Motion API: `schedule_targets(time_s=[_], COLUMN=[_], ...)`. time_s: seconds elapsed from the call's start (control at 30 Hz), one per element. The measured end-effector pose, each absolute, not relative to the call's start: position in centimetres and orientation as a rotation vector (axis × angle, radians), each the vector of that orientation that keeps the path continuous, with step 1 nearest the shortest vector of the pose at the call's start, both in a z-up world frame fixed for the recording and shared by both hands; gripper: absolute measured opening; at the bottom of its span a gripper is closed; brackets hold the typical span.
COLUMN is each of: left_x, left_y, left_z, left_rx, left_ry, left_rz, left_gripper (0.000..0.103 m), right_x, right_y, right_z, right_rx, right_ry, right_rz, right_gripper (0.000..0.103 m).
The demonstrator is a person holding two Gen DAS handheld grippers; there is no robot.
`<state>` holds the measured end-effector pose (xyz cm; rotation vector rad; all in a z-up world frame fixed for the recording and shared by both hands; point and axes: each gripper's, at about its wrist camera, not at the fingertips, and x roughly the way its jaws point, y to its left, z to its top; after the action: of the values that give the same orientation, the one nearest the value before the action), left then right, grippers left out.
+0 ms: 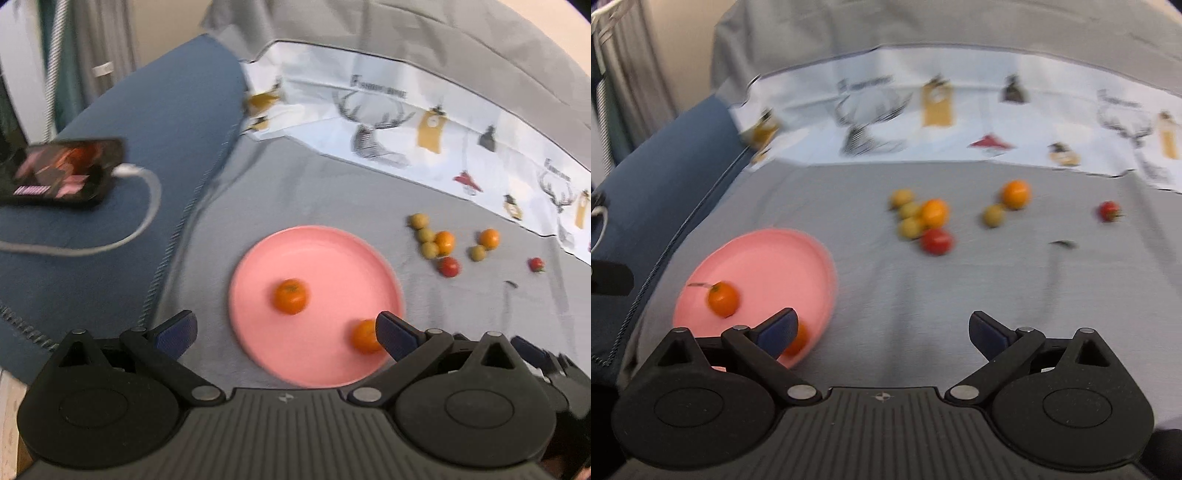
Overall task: Organize fruits
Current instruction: 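Grasp a mandarin with the left gripper while the right gripper grasps a red cherry tomato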
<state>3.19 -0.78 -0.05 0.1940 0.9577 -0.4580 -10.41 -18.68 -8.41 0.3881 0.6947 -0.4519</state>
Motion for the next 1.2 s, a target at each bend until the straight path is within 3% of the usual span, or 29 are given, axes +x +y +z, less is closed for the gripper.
schedule_targets(time_s=[0.3, 0.7, 1.13, 1.2], left_x=[2.7, 7.1, 11.7, 12.3], left_y=[-10.1, -20.7, -29.0, -29.5], left_z=[-0.1, -6.8, -11.6, -12.4], left_rx=[0.250, 0.314, 0.355, 0.352], left_ry=[0.951, 1.096, 1.119, 1.146], left_rz=[-0.585, -0.639, -0.654, -0.660], left_gripper=[0.103, 0.103, 0.102, 0.089], right_x=[-14.4, -13.3, -11.5, -10.7], right_y=[-24.3, -31.0, -44.6, -46.2], right_z=[-8.1, -10.4, -16.0, -17.0], right_rx=[0.372, 0.354, 0.441, 0.441], right_ry=[0.611, 0.584, 0.619, 0.644], right_rz=[-0.620, -0.688, -0.878, -0.879], right_gripper=[0.099, 0.100, 0.100, 0.100])
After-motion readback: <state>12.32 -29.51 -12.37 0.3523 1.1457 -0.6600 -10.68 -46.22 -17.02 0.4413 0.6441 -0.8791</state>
